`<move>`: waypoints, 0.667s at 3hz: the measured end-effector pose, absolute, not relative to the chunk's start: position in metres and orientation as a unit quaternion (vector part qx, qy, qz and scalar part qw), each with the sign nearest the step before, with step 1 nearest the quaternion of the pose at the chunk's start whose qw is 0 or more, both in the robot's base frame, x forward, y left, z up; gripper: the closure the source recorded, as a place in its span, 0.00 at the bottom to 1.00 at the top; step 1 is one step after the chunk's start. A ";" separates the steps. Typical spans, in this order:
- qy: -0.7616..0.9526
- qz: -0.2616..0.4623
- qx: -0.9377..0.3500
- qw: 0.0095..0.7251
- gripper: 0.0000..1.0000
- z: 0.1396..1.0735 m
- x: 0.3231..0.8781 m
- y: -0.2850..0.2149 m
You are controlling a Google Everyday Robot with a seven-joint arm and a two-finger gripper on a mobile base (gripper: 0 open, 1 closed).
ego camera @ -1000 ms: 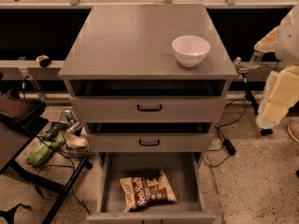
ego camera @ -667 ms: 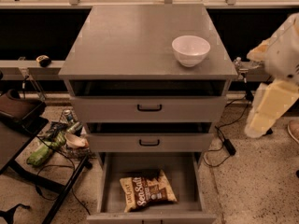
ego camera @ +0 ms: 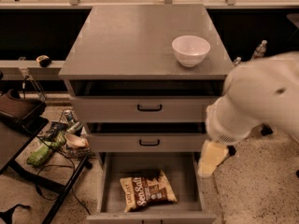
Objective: Pick brown chip bag from bottom drawer and place on counter
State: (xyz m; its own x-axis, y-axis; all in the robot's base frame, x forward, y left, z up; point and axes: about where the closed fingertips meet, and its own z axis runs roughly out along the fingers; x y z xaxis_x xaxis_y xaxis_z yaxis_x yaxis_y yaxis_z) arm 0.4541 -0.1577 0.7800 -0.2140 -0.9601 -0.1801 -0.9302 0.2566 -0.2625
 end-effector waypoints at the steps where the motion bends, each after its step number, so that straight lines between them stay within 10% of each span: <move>1: 0.775 -0.069 -0.613 0.138 0.00 0.690 0.462 -0.146; 2: 0.772 -0.081 -0.614 0.143 0.00 0.621 0.485 -0.131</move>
Offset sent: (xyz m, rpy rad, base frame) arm 0.0477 0.0501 -0.2470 -0.0586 -0.0019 0.0336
